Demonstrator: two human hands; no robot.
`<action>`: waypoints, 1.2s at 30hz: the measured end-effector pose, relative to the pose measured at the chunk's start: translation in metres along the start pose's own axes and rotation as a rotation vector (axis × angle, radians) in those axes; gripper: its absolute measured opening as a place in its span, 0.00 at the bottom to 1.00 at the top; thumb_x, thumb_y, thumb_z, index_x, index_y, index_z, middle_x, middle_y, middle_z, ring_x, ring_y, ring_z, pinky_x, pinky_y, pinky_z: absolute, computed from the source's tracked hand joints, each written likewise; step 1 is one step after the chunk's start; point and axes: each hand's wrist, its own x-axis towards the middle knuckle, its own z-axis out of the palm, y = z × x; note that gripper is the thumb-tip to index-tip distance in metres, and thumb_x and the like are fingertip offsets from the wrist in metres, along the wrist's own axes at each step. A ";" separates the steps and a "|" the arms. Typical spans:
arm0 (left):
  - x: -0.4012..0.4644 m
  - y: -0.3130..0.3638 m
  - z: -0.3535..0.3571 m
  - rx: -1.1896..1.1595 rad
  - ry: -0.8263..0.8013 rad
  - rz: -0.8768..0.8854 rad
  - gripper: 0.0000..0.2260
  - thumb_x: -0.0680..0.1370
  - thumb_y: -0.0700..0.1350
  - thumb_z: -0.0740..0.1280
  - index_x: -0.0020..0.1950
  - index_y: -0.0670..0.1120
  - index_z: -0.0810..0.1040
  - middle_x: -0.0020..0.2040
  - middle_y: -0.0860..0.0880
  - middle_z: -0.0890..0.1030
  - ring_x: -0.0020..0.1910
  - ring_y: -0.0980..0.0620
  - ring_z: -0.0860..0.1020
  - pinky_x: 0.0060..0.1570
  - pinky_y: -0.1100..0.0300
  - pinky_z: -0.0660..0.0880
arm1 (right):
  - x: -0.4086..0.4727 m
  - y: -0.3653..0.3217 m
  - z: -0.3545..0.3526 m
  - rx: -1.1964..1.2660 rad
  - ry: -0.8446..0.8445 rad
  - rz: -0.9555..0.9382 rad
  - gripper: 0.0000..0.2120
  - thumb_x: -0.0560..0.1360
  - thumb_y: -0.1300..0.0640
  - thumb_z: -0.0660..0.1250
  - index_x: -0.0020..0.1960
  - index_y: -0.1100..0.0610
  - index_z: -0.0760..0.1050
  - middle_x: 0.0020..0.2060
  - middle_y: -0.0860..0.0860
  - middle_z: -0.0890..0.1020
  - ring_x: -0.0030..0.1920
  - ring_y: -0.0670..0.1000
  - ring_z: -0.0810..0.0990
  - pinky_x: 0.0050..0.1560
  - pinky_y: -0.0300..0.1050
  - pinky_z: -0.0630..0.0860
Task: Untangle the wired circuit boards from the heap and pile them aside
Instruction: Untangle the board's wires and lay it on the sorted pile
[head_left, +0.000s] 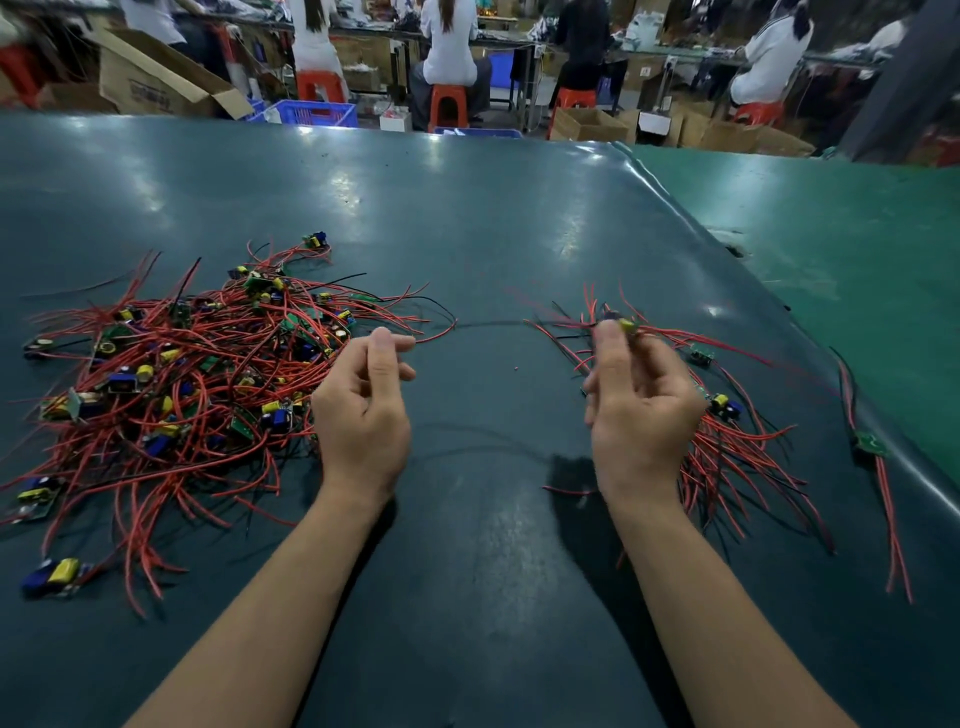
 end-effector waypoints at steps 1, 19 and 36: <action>-0.001 -0.001 0.002 0.024 -0.013 0.012 0.13 0.83 0.49 0.59 0.46 0.48 0.80 0.35 0.54 0.78 0.33 0.58 0.75 0.35 0.62 0.70 | 0.001 0.001 0.000 0.081 0.091 0.055 0.11 0.79 0.54 0.68 0.38 0.53 0.75 0.26 0.48 0.77 0.20 0.46 0.69 0.21 0.38 0.65; 0.005 -0.005 -0.016 1.061 0.050 0.053 0.15 0.71 0.48 0.68 0.57 0.45 0.78 0.56 0.41 0.75 0.57 0.39 0.69 0.55 0.44 0.63 | -0.004 0.014 0.006 0.040 -0.047 0.425 0.09 0.81 0.59 0.62 0.44 0.56 0.79 0.27 0.48 0.80 0.21 0.45 0.70 0.20 0.36 0.63; 0.016 -0.011 -0.028 1.048 0.029 0.024 0.10 0.79 0.49 0.67 0.52 0.46 0.84 0.50 0.41 0.81 0.52 0.36 0.74 0.52 0.44 0.65 | -0.010 0.020 0.002 -0.176 -0.240 0.287 0.09 0.79 0.58 0.64 0.43 0.55 0.81 0.26 0.49 0.79 0.23 0.45 0.72 0.23 0.35 0.66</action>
